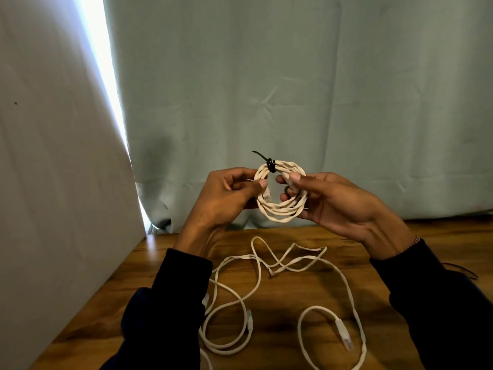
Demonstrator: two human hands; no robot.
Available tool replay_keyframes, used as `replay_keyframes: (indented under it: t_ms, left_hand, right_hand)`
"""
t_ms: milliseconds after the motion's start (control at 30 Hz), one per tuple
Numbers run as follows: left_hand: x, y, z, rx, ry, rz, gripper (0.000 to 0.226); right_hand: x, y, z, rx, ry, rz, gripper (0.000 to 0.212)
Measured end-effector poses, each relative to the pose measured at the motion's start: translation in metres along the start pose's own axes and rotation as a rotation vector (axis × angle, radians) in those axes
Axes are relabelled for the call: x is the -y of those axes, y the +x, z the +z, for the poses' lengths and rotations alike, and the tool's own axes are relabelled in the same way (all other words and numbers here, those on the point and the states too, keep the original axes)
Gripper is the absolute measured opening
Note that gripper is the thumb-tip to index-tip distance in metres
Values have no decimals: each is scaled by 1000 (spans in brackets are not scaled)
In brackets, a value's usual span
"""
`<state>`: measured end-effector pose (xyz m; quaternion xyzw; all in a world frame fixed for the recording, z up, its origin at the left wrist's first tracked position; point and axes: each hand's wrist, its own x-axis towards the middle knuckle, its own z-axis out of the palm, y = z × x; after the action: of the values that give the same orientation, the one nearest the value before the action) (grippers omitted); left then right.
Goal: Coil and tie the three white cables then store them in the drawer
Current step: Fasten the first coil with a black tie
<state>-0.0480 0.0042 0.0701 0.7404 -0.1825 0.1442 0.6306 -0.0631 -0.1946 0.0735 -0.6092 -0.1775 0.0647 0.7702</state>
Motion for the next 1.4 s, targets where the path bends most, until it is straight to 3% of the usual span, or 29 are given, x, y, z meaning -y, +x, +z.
replay_keyframes:
  t_ms: [100,267,400,533,600,700,833,1000,1133,1233,1400]
  left_hand:
    - [0,1,-2,-21,-30,-28,23]
    - [-2,1,-2,-62,-148,-91,20]
    - [-5,1,-1,-80,-278,-154,26]
    - [-11,-2,-4,35,-422,-168,47]
    - [-11,-3,-4,86,-383,-178,44]
    - [-11,-3,-6,78,-434,-192,34]
    - [-8,-3,-1,93,-637,-174,48]
    - [-2,-2,13,65,-605,-111,35]
    - [2,0,17,39,-511,-7,33]
    - [4,0,19,28,-476,5,23]
    - [2,-2,24,20,-456,-6,26]
  right_hand:
    - [3,-2,0,31,38,-31,46]
    - [5,-5,4,-68,-257,-132,23]
    - [4,-6,10,-148,-326,-175,25]
    - [4,-4,9,-258,-285,-240,32]
    - [3,-4,9,-282,-257,-250,37]
    - [2,-3,8,-261,-206,-240,42]
    - [2,0,4,-171,-38,-193,42]
    - [0,1,-3,-62,18,-89,46]
    - [4,-2,-4,-77,-103,-114,46]
    - [8,-9,-2,-65,-255,-143,48]
    - [14,-17,3,-37,-413,-168,42]
